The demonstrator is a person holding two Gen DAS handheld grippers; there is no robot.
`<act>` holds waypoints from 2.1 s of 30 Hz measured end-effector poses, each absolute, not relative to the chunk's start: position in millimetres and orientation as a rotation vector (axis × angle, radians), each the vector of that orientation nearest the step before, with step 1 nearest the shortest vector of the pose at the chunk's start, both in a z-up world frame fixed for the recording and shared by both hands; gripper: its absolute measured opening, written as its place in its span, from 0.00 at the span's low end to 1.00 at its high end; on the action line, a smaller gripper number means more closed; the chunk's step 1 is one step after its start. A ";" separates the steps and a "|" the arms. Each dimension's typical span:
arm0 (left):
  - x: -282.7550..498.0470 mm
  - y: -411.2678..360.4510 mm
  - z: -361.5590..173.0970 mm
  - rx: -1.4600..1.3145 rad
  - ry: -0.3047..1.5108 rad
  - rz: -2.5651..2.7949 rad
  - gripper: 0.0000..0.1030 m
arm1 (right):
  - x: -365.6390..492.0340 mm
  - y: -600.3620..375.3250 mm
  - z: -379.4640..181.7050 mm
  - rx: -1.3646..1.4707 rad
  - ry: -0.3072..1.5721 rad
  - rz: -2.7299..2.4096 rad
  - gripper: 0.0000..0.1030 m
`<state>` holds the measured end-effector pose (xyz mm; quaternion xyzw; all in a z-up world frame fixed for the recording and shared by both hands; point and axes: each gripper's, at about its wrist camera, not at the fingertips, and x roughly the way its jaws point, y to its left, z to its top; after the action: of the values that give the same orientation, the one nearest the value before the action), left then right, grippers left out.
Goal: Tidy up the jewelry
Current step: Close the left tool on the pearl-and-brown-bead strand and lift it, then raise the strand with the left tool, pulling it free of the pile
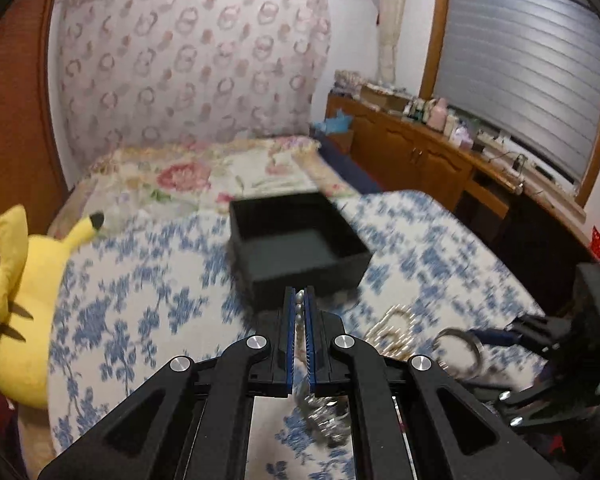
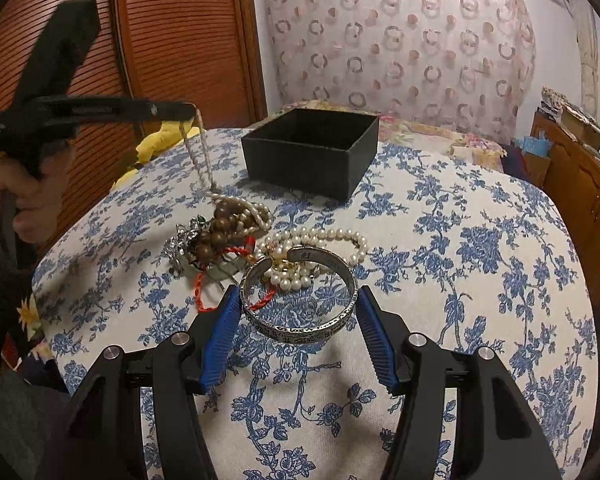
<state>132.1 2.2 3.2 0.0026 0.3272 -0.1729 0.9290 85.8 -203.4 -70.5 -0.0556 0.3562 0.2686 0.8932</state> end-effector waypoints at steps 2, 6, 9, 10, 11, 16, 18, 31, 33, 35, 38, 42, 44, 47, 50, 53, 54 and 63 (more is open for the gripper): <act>129.7 -1.7 13.7 0.013 0.648 -0.360 0.03 | 86.1 -203.3 -68.7 -0.114 0.735 0.556 0.59; 125.6 -5.9 34.2 0.016 0.605 -0.367 0.03 | 86.2 -203.5 -65.7 -0.114 0.728 0.555 0.59; 125.0 -8.9 48.1 0.020 0.577 -0.369 0.03 | 86.6 -203.8 -64.0 -0.113 0.724 0.553 0.59; 124.7 -10.4 51.9 0.021 0.571 -0.371 0.03 | 86.1 -204.0 -63.5 -0.113 0.722 0.552 0.59; 124.5 -11.3 56.0 0.023 0.563 -0.373 0.03 | 86.4 -204.1 -63.0 -0.113 0.721 0.552 0.59; 121.0 -18.3 75.1 0.035 0.524 -0.380 0.03 | 85.9 -203.9 -58.9 -0.113 0.711 0.551 0.59; 121.0 -18.1 79.6 0.039 0.514 -0.377 0.03 | 86.5 -204.6 -57.2 -0.112 0.707 0.549 0.59; 112.9 -23.4 111.1 0.025 0.454 -0.407 0.03 | 87.3 -206.8 -50.9 -0.108 0.690 0.545 0.59; 111.8 -22.5 109.9 0.021 0.458 -0.408 0.03 | 87.4 -206.9 -51.2 -0.108 0.691 0.545 0.59; 110.2 -23.1 101.8 0.049 0.474 -0.396 0.03 | 87.6 -206.9 -52.2 -0.109 0.695 0.545 0.59; 113.5 -18.1 82.9 0.054 0.515 -0.379 0.03 | 89.3 -205.4 -56.8 -0.113 0.708 0.540 0.59; 119.6 -9.2 72.2 0.035 0.543 -0.359 0.03 | 91.5 -203.4 -62.1 -0.115 0.720 0.539 0.59; 118.3 -10.0 78.9 0.037 0.528 -0.362 0.03 | 91.7 -202.9 -62.1 -0.115 0.721 0.539 0.59; 113.9 -16.3 90.8 0.054 0.503 -0.370 0.03 | 93.1 -201.9 -63.6 -0.115 0.726 0.538 0.60; 111.9 -21.1 93.5 0.062 0.498 -0.373 0.03 | 95.3 -199.0 -66.8 -0.126 0.736 0.537 0.60; 110.7 -21.4 93.7 0.048 0.498 -0.381 0.03 | 96.5 -197.8 -70.1 -0.128 0.743 0.538 0.60; 110.0 -22.1 96.4 0.048 0.492 -0.381 0.03 | 96.7 -197.3 -71.7 -0.128 0.746 0.537 0.60; 98.5 -30.1 133.0 0.057 0.428 -0.409 0.03 | 97.9 -195.2 -74.7 -0.122 0.749 0.560 0.62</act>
<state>98.5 -30.1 133.0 0.0280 0.2110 -0.2017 0.9560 97.9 -195.2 -74.7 -0.0586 0.3608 0.2699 0.8908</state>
